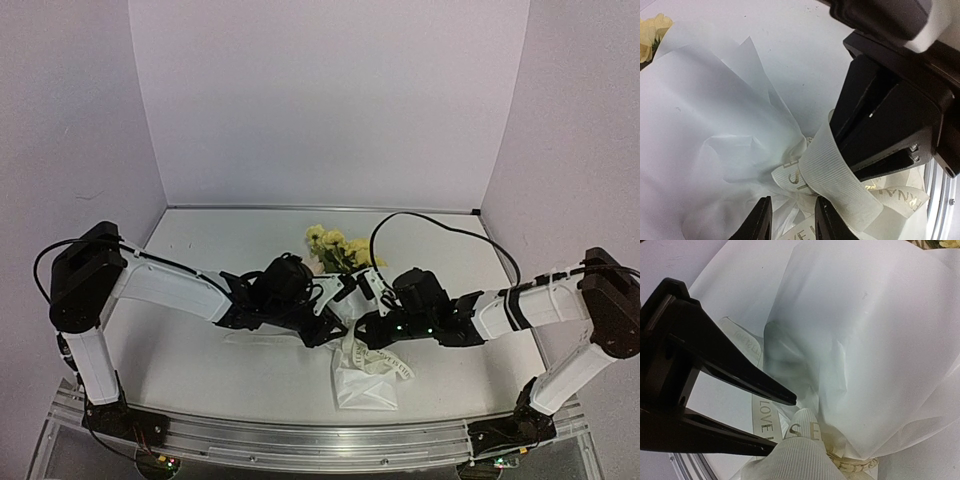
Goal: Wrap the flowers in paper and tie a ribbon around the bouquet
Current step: Cross the half-tied ribbon over the folded bouquet.
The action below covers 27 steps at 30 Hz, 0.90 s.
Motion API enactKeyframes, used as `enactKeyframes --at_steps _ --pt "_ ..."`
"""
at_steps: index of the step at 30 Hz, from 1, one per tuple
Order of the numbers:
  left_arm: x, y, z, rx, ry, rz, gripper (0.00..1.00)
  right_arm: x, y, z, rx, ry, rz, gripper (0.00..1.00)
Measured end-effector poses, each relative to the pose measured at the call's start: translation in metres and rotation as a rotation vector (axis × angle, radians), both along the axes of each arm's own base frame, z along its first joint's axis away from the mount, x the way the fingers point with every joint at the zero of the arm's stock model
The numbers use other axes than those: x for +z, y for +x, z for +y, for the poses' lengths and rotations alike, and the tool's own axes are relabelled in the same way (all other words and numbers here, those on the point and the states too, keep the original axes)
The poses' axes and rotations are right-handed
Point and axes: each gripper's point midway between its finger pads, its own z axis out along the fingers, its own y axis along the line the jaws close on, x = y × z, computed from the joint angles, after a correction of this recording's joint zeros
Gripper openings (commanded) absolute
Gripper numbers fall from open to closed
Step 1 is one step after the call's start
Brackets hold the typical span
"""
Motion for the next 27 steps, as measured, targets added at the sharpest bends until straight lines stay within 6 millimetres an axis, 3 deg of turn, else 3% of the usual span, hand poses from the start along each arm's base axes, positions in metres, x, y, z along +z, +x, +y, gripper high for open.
enactKeyframes --at_steps 27 --pt "0.011 -0.004 -0.004 -0.182 -0.024 -0.186 0.33 -0.002 -0.009 0.005 0.102 -0.013 -0.031 0.0"
